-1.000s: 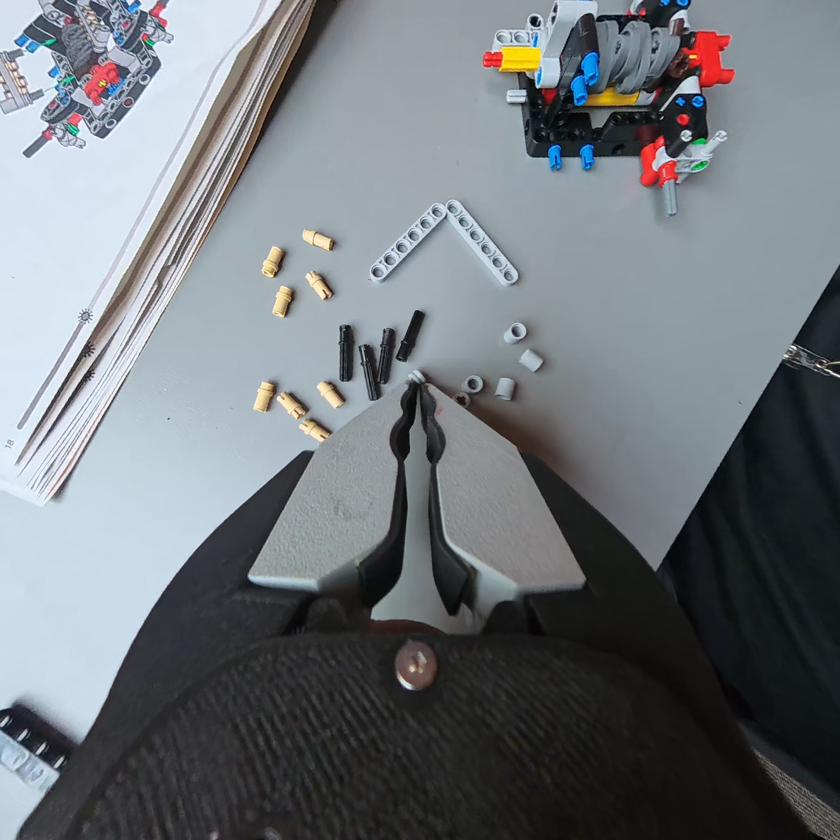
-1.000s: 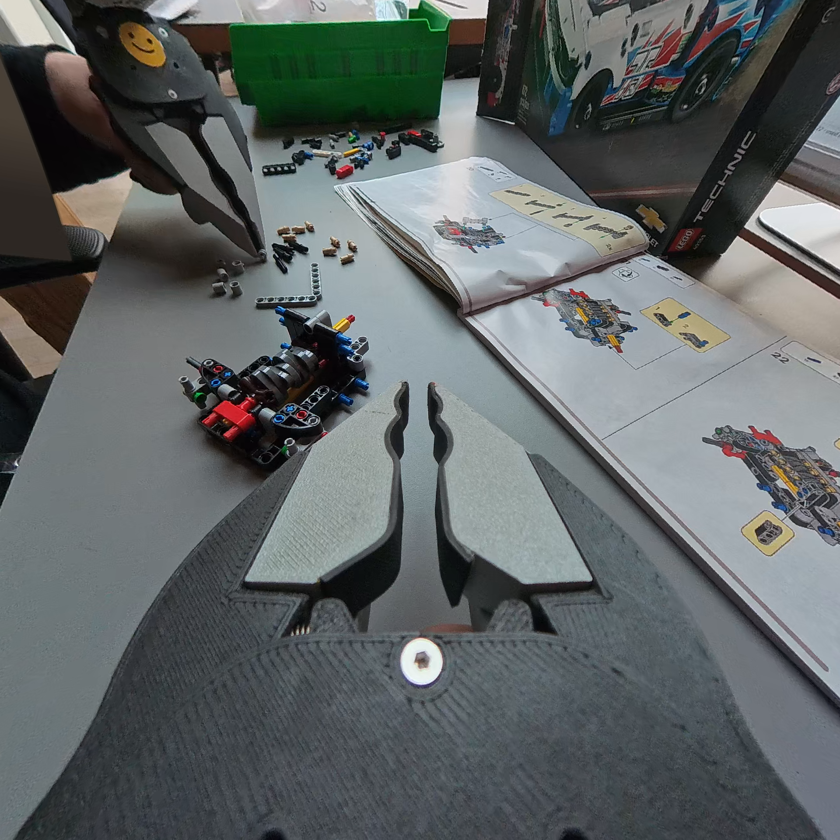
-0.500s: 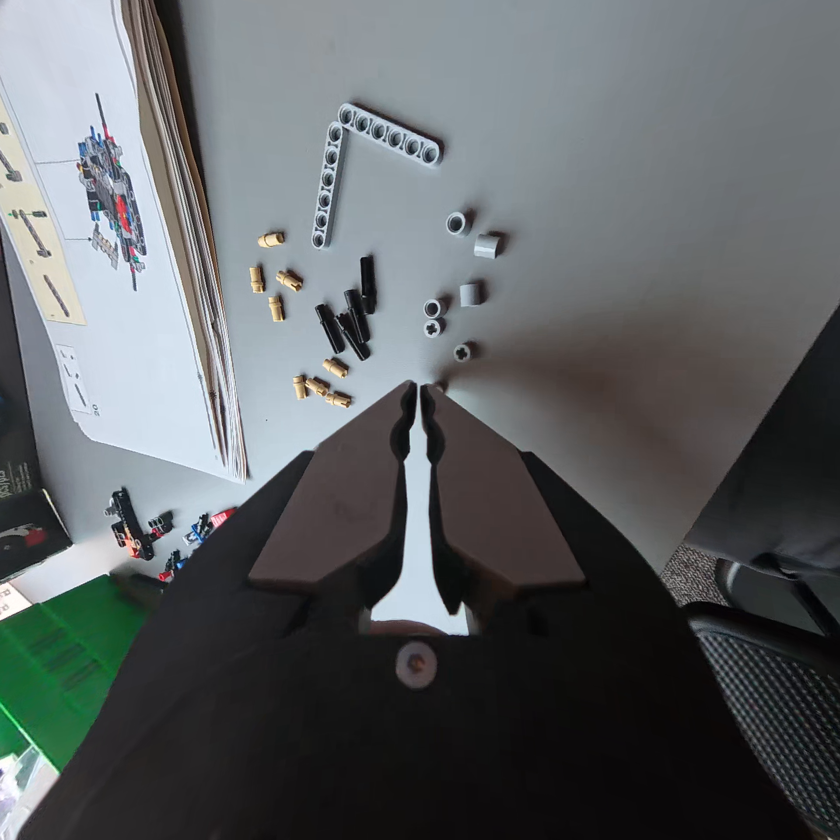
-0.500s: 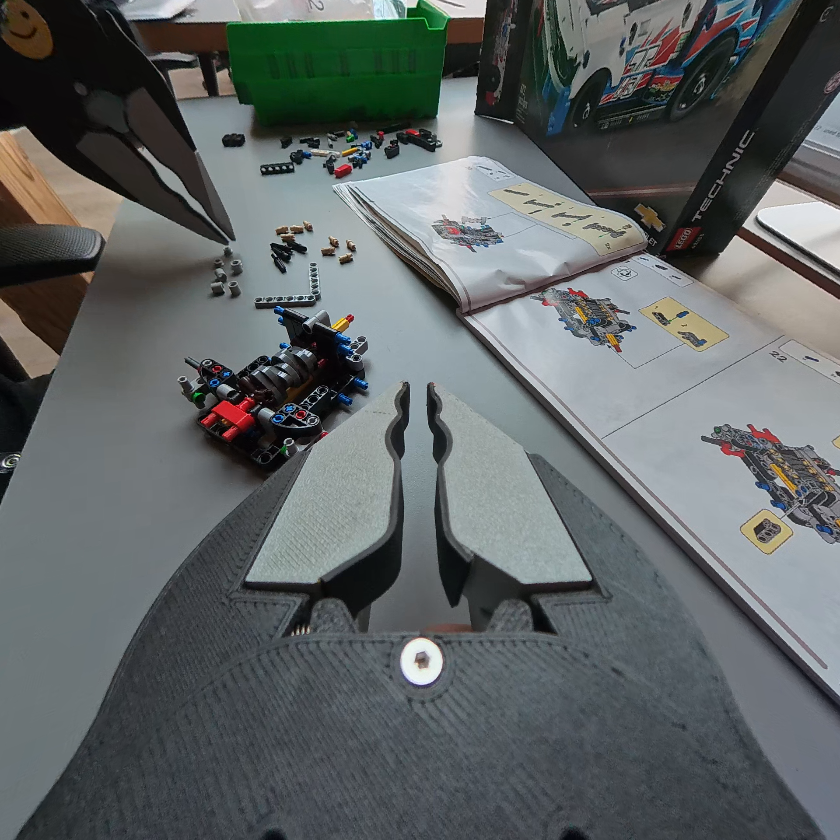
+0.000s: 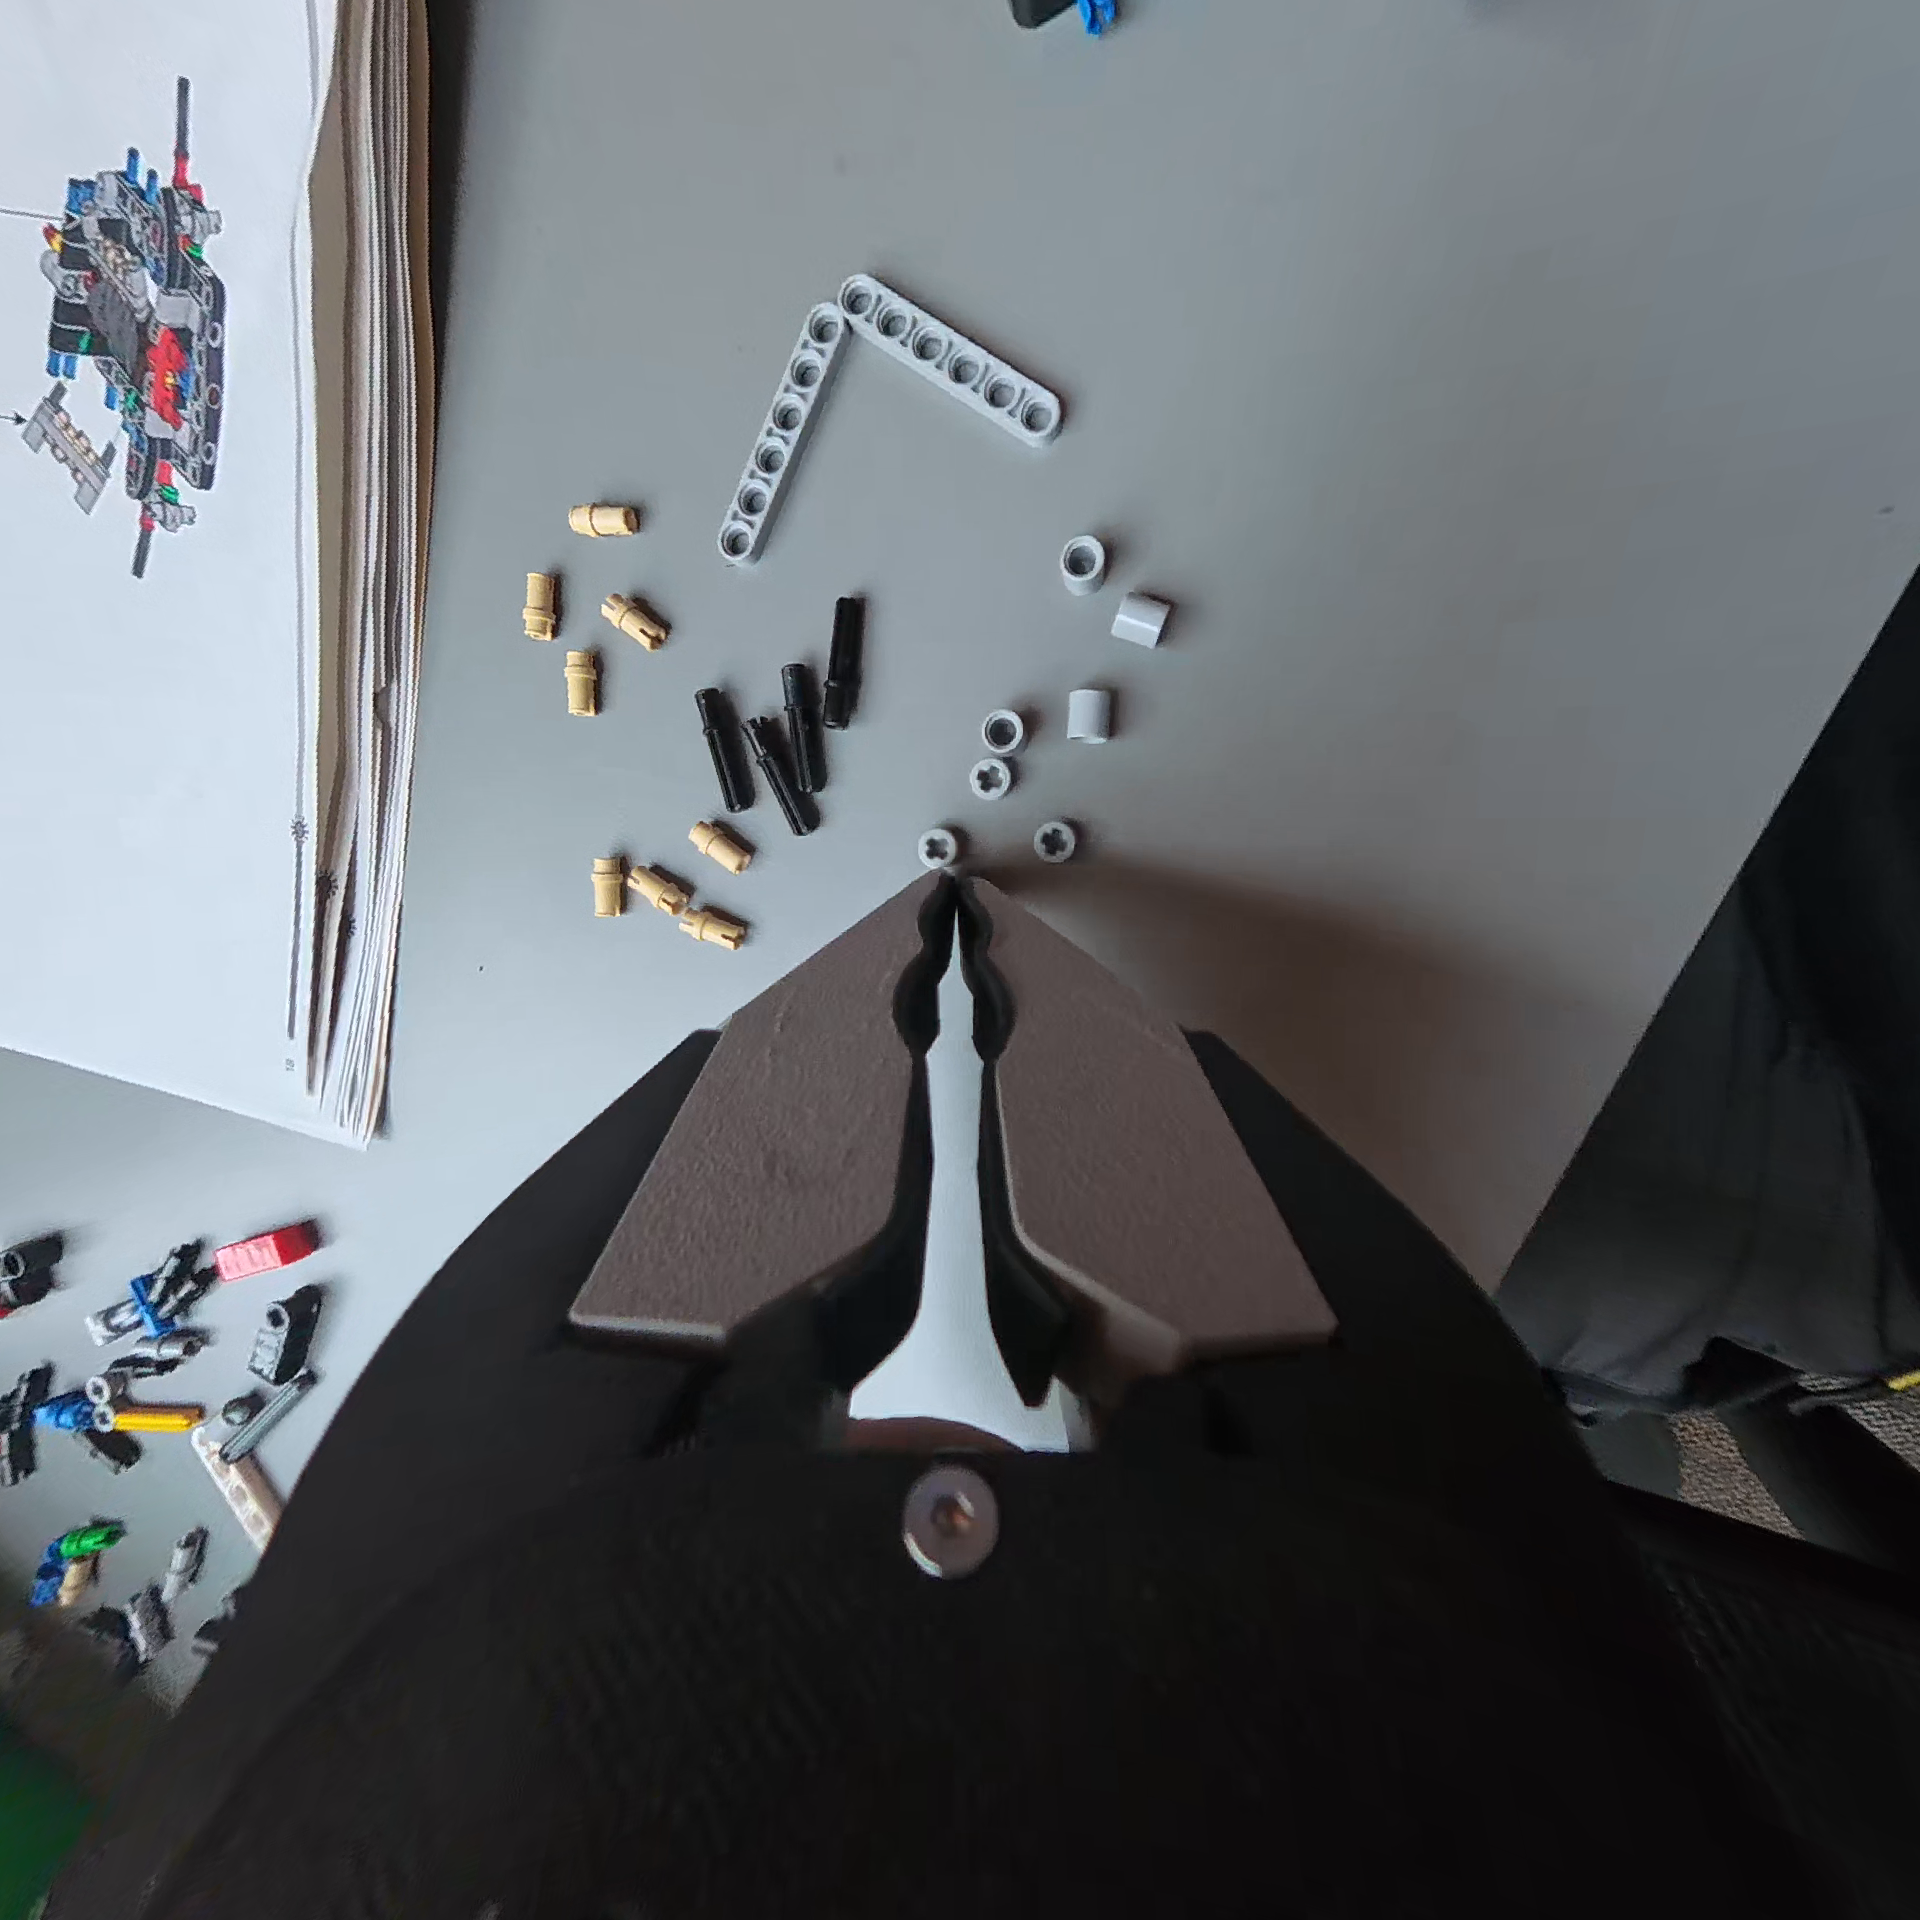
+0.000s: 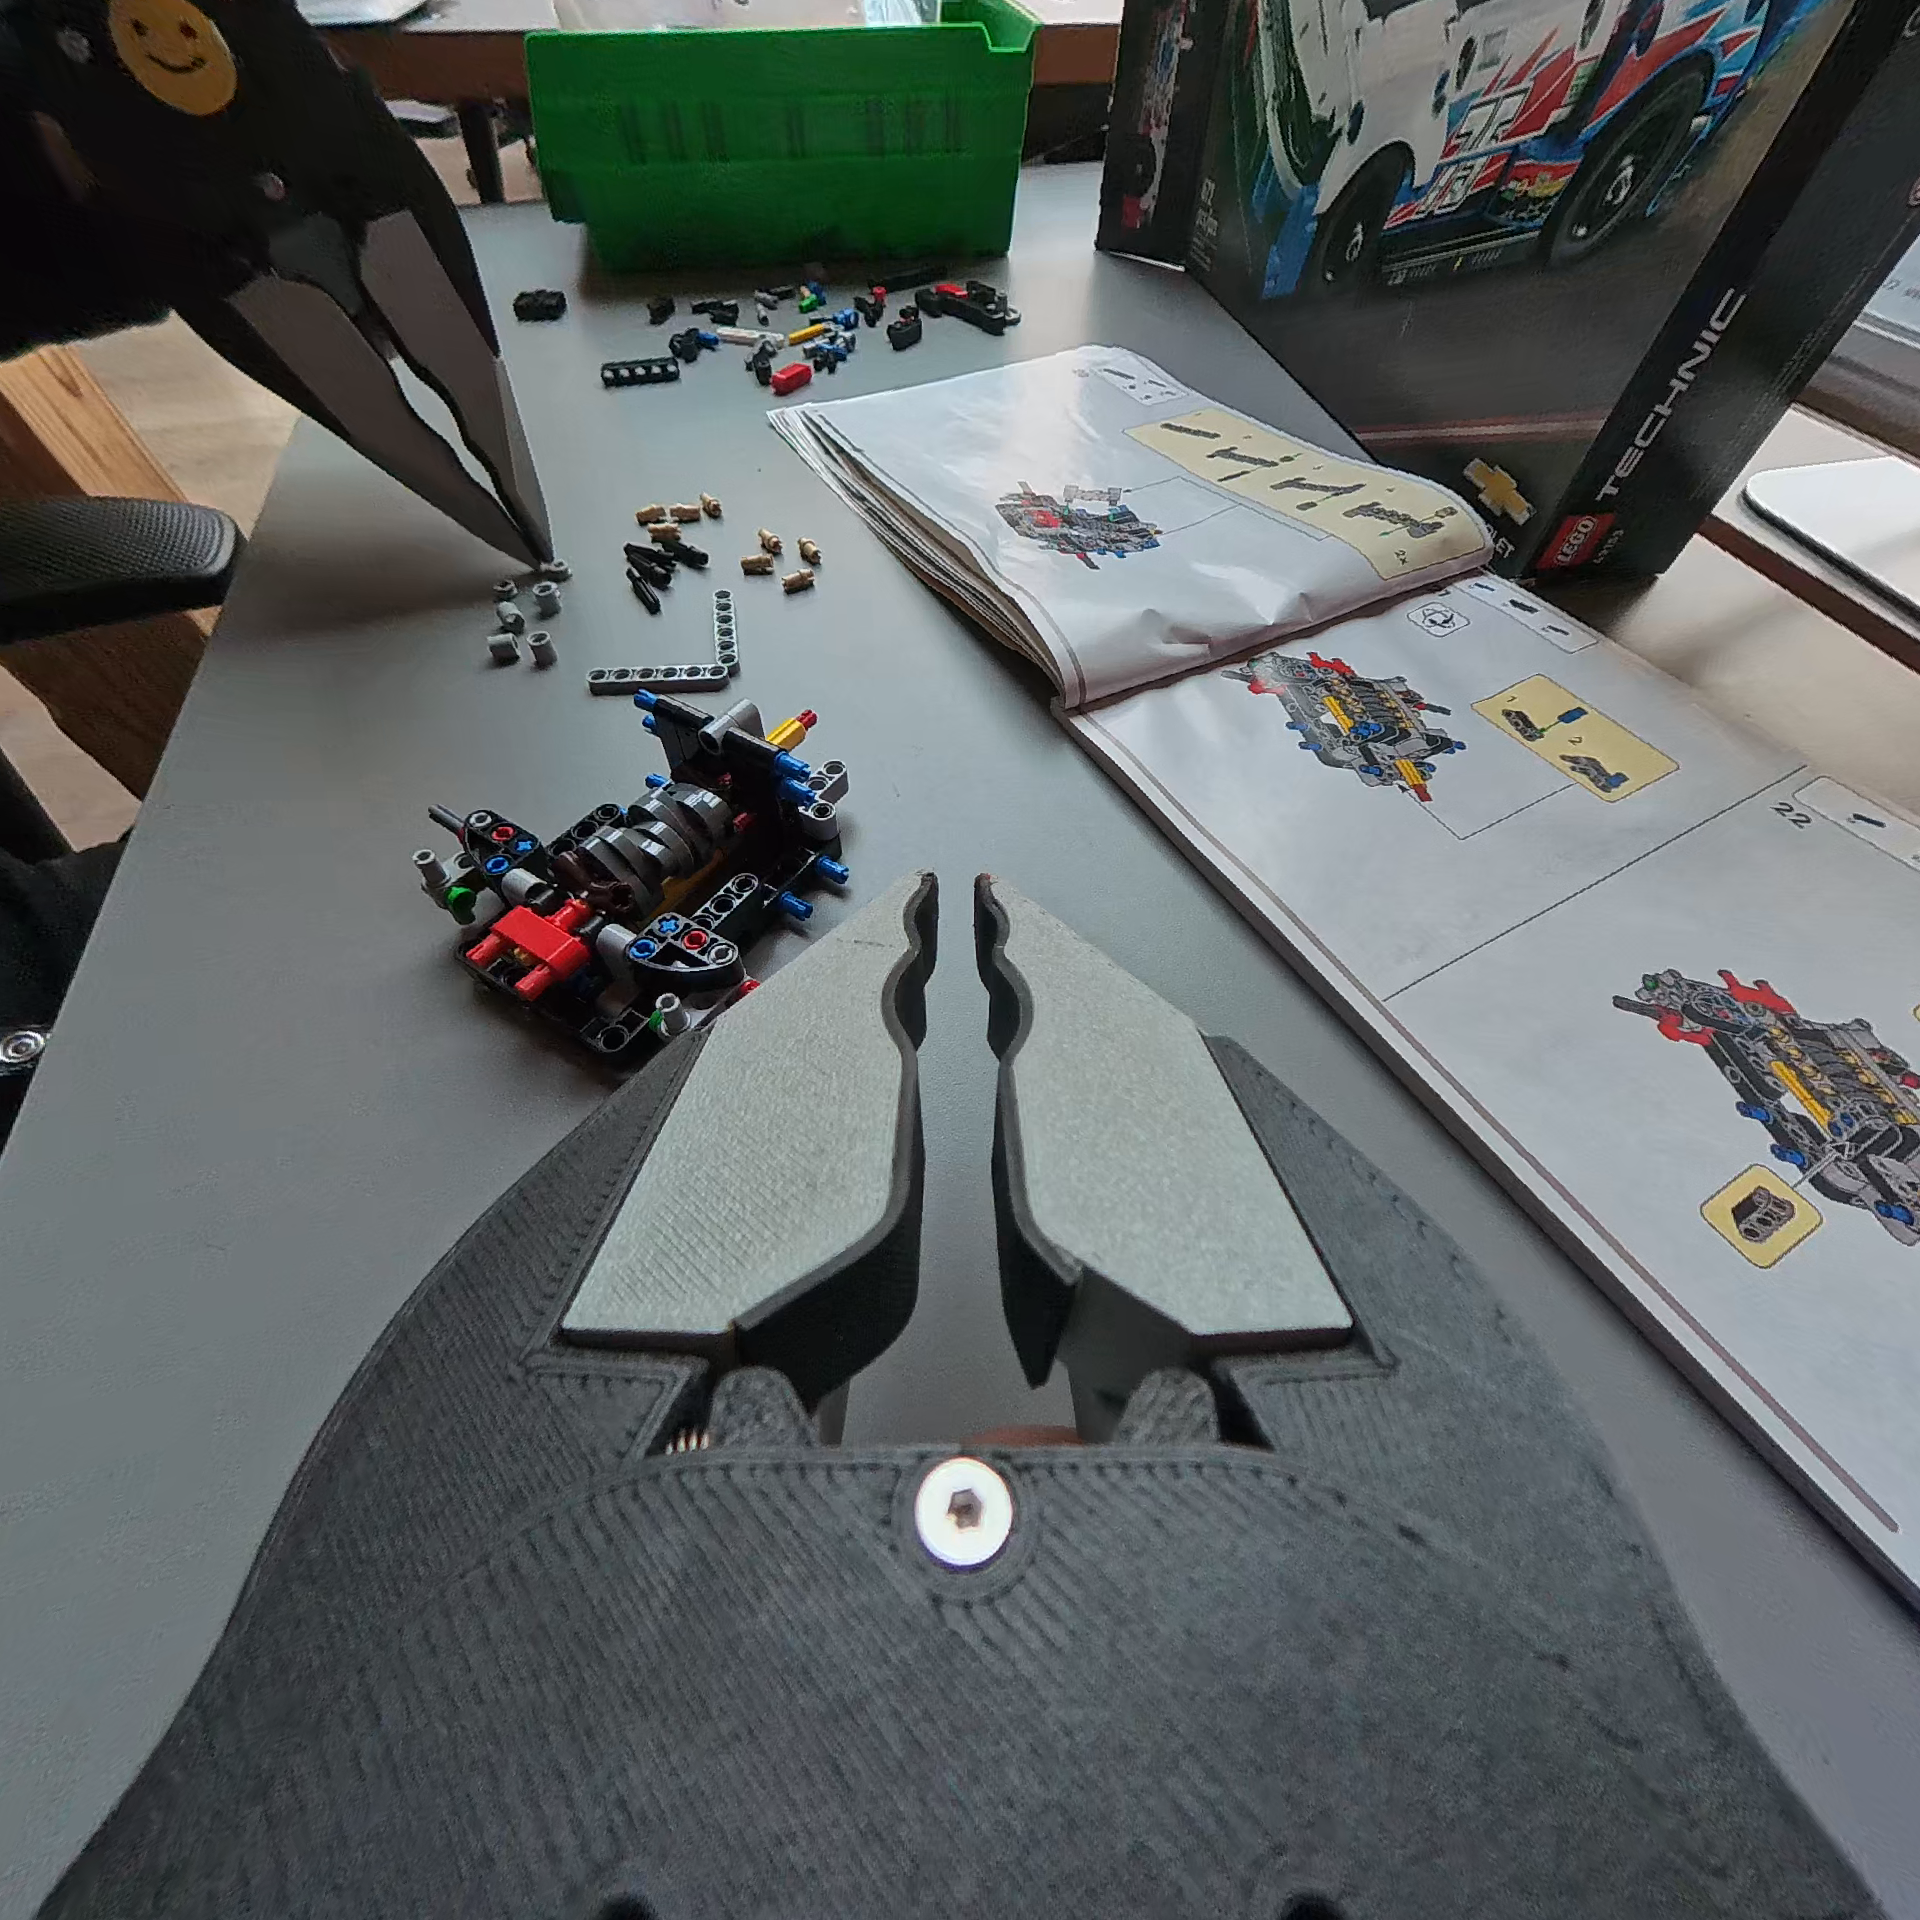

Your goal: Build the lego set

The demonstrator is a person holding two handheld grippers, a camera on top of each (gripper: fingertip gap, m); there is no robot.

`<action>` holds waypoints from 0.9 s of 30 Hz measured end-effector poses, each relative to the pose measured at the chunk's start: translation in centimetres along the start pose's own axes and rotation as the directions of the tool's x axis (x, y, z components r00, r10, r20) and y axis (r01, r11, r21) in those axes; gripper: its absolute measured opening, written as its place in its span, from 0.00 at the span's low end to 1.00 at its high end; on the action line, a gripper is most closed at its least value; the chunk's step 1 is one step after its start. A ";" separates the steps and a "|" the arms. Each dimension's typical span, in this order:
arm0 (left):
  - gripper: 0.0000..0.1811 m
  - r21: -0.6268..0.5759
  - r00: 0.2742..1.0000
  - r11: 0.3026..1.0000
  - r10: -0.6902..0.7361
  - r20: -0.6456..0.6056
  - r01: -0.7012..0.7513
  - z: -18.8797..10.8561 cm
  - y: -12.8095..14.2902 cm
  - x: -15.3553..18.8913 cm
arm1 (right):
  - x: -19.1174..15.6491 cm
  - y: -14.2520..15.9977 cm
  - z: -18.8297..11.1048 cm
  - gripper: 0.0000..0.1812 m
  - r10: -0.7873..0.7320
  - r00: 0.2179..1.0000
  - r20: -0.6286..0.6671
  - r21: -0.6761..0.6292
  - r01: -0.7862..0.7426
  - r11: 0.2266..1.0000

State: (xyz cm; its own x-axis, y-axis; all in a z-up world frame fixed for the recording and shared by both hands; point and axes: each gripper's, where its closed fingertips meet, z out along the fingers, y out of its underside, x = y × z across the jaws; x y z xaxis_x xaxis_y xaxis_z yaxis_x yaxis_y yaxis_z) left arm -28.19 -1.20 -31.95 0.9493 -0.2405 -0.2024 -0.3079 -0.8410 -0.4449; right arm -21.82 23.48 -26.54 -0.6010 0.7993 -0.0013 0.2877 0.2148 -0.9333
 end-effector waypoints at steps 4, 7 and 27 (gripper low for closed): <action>0.00 0.035 1.000 0.999 -0.004 -0.023 0.005 0.1 -0.4 0.4 | 0.0 0.0 0.0 0.02 0.005 1.000 0.003 -0.002 -0.005 1.000; 0.03 0.041 0.998 0.998 -0.044 -0.037 0.045 -0.3 0.1 0.2 | 0.1 0.0 0.0 0.02 0.009 1.000 0.004 0.000 -0.009 1.000; 0.01 0.190 0.657 0.727 -0.681 0.322 0.660 -6.8 13.3 -21.1 | 1.7 -0.9 -0.8 0.04 0.124 0.992 -0.005 0.082 -0.123 0.989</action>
State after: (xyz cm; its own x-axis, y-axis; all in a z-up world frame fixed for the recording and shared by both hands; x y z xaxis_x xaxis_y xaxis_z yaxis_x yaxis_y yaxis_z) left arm -51.94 -10.62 -27.69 0.8134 0.5710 -0.1111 0.3906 -0.6776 -0.6231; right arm -22.46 25.09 -25.41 -0.5569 0.8226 -0.1149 0.2969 0.0680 -0.9525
